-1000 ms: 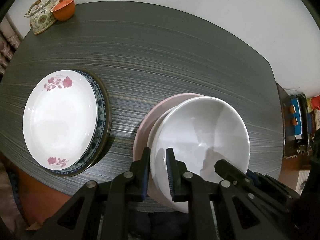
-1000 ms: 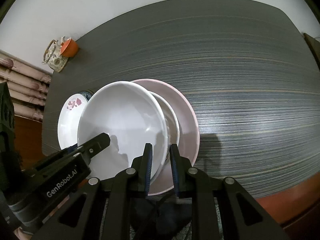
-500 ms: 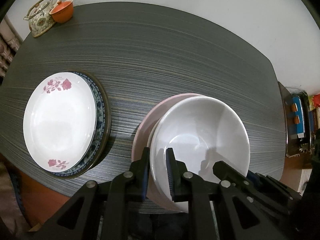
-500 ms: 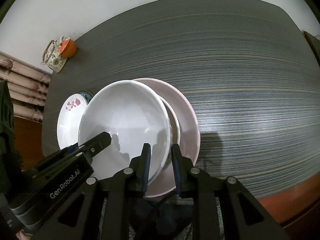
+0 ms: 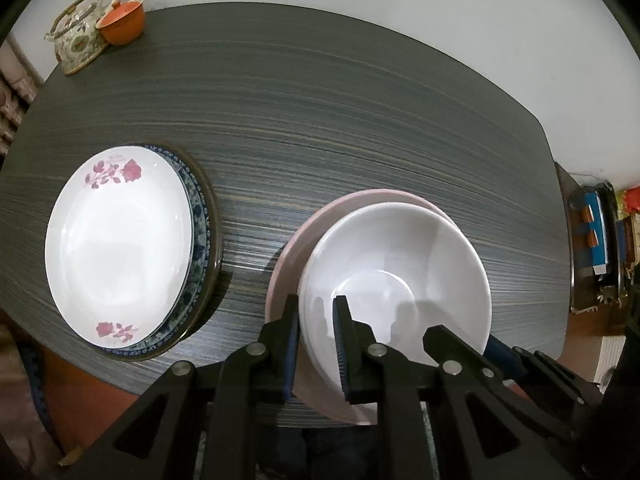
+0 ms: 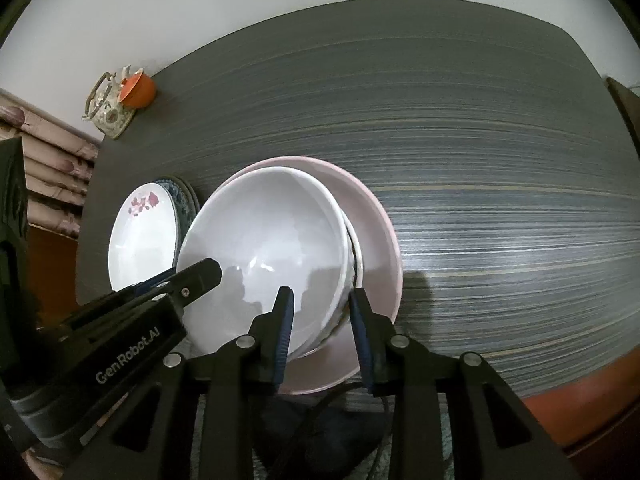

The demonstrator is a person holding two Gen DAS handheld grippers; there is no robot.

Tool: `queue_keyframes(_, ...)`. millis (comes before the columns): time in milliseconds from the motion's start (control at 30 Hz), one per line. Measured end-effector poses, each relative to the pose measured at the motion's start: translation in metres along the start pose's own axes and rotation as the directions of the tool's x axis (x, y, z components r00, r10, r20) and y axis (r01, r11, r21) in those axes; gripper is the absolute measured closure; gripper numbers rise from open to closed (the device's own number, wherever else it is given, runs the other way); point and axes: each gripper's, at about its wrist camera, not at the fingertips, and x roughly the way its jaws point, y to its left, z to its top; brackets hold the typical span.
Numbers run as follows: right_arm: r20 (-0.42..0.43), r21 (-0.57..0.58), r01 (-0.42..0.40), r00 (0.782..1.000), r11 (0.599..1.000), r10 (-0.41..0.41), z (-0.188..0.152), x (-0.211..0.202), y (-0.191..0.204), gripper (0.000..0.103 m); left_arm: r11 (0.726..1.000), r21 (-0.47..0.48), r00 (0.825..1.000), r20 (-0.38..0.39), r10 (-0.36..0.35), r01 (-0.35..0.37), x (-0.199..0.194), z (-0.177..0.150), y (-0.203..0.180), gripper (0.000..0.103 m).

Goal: Organize plates and bowls
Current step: 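Lower the 'Dog' bowl into the white bowl with the right tool, then open the right tool to release the 'Dog' bowl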

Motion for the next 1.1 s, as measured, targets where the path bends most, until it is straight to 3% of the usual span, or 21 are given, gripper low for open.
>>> queue_keyframes(467, 0.001, 0.014, -0.022, 1.000, 1.000, 0.022, 0.001, -0.002, -0.006, 0.073, 1.000, 0.025, 1.000, 0.029, 0.004, -0.005, -0.003, 0.000, -0.001, 0.084)
queue_keyframes(767, 0.028, 0.018, -0.045, 0.999, 0.999, 0.045, 0.000, -0.015, -0.010, 0.068, 1.000, 0.031, 0.998, 0.058, -0.003, 0.002, -0.013, 0.000, 0.005, 0.071)
queue_keyframes(967, 0.053, 0.015, -0.053, 0.997, 0.998, 0.052, -0.002, -0.024, -0.011, 0.063, 0.998, 0.037, 0.995, 0.086, -0.046, 0.043, -0.024, 0.000, 0.010, 0.068)
queue_keyframes(1033, 0.065, 0.018, -0.058, 0.996, 0.998, 0.057, -0.003, -0.028, -0.013, 0.062, 0.997, 0.027, 0.994, 0.091, -0.068, 0.066, -0.029, -0.001, 0.016, 0.058)
queue_keyframes(1100, 0.068, 0.023, -0.063, 0.996, 0.998, 0.061, -0.003, -0.031, -0.015, 0.062, 0.996, 0.016, 0.991, 0.103, -0.086, 0.085, -0.034, -0.002, 0.022, 0.057)
